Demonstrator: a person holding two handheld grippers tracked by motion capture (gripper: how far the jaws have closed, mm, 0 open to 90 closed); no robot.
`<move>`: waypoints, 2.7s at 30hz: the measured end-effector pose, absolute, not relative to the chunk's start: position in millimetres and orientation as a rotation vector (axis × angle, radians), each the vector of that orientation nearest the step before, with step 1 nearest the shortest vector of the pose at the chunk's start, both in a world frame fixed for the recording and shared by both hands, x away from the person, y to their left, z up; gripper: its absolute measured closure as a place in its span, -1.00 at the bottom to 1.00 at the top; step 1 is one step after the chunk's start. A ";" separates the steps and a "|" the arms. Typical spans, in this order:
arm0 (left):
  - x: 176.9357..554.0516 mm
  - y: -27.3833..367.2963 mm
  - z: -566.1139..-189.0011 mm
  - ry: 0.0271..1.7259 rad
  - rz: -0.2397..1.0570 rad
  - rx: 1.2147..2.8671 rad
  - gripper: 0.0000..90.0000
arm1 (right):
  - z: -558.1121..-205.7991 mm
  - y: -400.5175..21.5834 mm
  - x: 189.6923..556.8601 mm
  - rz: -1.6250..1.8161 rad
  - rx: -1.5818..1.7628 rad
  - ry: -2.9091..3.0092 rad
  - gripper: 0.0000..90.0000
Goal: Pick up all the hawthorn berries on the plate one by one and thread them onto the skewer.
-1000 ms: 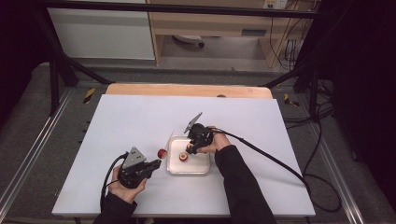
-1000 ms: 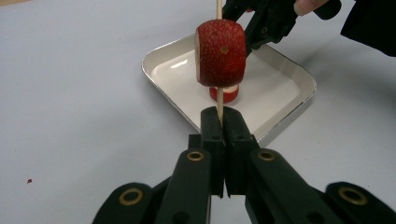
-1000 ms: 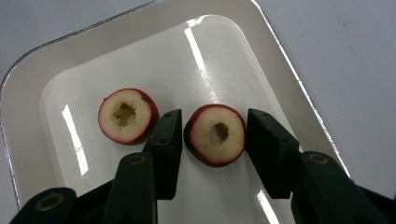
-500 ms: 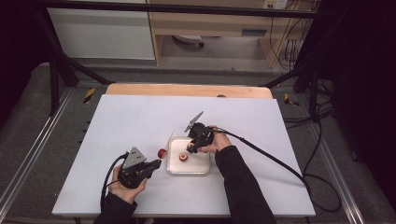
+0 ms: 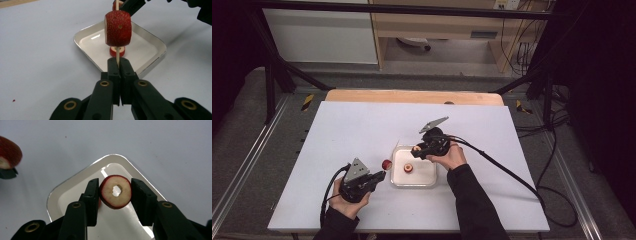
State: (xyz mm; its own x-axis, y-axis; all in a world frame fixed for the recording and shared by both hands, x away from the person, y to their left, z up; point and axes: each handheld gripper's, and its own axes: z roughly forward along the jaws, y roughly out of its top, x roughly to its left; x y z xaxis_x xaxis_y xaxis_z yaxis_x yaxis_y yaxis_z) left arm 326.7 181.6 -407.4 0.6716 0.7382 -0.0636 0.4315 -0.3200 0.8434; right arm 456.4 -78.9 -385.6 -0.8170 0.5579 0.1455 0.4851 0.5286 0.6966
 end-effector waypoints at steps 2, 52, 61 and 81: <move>326.3 180.5 -407.4 0.907 0.418 1.962 0.97 | -383.8 -83.7 452.8 1.246 0.957 2.623 0.34; 326.2 132.3 -405.6 0.953 0.394 1.877 0.97 | -369.7 -97.8 417.2 2.251 1.313 1.708 0.34; 330.5 114.9 -402.9 0.966 0.390 1.829 0.97 | -364.2 -101.1 415.3 2.290 1.301 1.661 0.34; 329.2 115.8 -399.6 0.966 0.413 1.796 0.97 | -363.6 -101.5 415.0 2.298 1.295 1.647 0.34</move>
State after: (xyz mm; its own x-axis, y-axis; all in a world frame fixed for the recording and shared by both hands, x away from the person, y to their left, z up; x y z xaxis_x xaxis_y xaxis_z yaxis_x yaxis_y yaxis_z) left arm 329.2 115.8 -399.6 0.6209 0.7694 -0.1500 0.4229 -0.1677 0.8905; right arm 415.0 -101.5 -363.6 -0.6530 0.4642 0.5984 0.4175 -0.4386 0.7958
